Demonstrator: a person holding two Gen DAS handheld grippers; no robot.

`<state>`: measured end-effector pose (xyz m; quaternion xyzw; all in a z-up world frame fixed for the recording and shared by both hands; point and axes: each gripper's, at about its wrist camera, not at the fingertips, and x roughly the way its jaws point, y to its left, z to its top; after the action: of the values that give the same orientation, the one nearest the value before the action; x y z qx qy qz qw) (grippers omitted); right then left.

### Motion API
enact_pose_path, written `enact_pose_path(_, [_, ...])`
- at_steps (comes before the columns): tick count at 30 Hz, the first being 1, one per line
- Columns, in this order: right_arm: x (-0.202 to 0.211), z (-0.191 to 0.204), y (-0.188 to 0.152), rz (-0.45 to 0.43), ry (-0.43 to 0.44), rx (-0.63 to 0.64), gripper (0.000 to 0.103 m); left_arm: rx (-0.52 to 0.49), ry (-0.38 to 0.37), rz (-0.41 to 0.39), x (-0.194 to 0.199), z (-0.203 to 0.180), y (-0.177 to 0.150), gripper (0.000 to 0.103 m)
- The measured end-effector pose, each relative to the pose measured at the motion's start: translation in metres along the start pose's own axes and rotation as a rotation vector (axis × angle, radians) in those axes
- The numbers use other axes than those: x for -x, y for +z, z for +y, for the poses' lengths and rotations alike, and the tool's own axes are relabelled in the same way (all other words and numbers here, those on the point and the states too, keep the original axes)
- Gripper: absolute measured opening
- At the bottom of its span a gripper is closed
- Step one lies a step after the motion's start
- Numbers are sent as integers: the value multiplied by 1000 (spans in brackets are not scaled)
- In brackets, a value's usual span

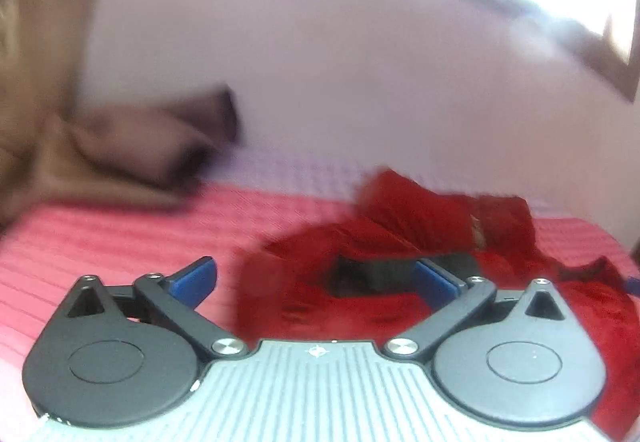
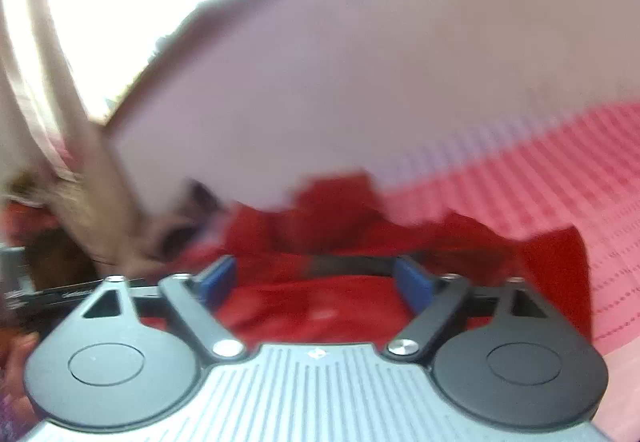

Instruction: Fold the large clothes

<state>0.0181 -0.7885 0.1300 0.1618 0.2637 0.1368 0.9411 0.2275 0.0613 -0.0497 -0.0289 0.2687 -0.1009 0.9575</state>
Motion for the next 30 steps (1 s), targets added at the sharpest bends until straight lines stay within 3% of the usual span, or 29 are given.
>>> enact_pose_path(4, [32,33,-26,-44,106,112,97,-7,-22,48,11,38,-1,103])
enact_pose_path(8, [32,49,-48,-20,137,150,99,39,-72,170,-12,63,-20,99])
enact_pose_path(13, [24,58,-61,30,148,163,99,78,-235,230,-37,75,-38,99])
enact_pose_path(19, [26,73,-61,8,176,201,99,73,-425,285,-63,88,-44,93])
enact_pose_path(20, [27,73,-63,7,175,199,99,59,-446,284,-66,88,-43,89])
enact_pose_path(22, [24,75,-64,11,173,192,99,59,-507,289,-66,87,-47,66])
enact_pose_path(23, [23,76,-65,14,176,185,99,101,-559,303,-68,88,-50,48])
enact_pose_path(24, [22,76,-67,15,175,180,99,133,-565,300,-66,87,-54,45])
enact_pose_path(27, [20,82,-72,22,174,204,99,104,-555,224,-49,82,-60,34])
enact_pose_path(30, [19,92,-75,34,178,249,99,180,-562,206,-45,87,-65,30])
